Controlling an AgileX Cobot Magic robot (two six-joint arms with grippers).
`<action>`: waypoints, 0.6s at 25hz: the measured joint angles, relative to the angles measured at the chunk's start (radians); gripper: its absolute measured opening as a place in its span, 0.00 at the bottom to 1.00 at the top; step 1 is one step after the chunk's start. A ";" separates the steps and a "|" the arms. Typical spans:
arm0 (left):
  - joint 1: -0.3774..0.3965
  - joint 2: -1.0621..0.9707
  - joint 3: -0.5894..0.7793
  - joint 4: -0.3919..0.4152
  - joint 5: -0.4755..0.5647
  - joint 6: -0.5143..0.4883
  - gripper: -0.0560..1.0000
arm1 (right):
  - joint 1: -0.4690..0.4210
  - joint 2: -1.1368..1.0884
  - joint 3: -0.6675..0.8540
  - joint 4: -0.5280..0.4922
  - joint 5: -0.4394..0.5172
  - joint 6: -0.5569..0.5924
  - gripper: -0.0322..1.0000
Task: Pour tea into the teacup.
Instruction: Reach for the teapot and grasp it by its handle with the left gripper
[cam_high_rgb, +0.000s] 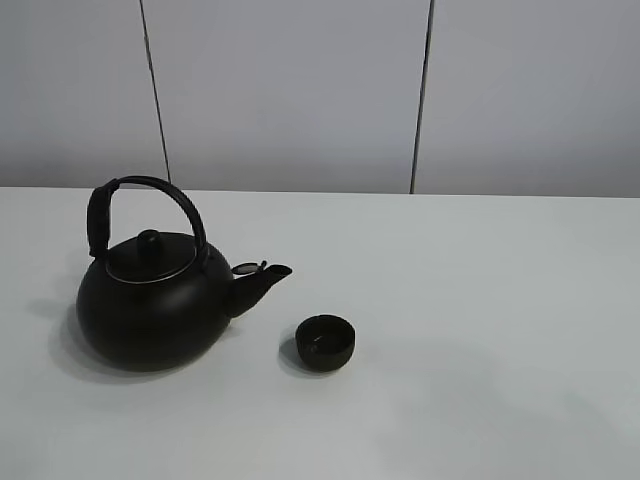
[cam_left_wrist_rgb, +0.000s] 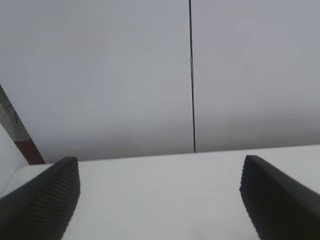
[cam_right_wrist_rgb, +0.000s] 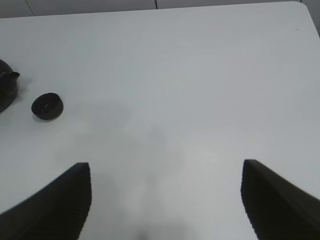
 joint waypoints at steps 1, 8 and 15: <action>0.001 0.000 0.030 0.000 -0.005 0.000 0.65 | 0.000 0.000 0.000 0.000 0.000 0.000 0.58; 0.002 0.012 0.198 0.022 -0.124 0.000 0.65 | 0.000 0.000 0.000 0.000 0.000 0.000 0.58; -0.002 0.172 0.288 0.085 -0.217 -0.201 0.65 | 0.000 0.000 0.000 0.000 0.000 0.000 0.58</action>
